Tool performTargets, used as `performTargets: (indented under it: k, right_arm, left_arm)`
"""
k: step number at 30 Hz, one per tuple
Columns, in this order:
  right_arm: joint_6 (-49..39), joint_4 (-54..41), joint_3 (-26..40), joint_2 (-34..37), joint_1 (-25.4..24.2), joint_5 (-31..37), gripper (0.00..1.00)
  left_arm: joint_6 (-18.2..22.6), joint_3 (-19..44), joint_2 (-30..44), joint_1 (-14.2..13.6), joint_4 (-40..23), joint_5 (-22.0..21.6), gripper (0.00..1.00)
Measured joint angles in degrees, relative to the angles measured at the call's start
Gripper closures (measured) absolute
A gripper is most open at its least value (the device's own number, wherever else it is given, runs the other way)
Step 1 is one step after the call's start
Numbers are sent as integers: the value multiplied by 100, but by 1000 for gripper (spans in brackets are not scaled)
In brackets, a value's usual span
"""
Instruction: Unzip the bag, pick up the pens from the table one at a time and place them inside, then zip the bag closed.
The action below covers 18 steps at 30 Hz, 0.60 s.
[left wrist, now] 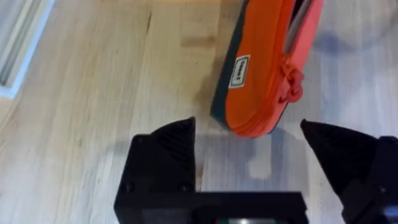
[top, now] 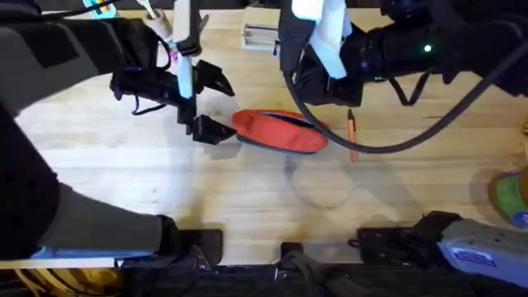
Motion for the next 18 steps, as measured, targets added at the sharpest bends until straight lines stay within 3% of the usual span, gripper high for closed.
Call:
performTargets:
  k: [8,18]
  right_arm:
    - [-44,-505,2,213,0,-448,966]
    - [632,-471,0,976,0,-805,966]
  left_arm:
    - [4,19,-376,390,16,-6,7]
    - [90,28,-381,421,14,-116,7]
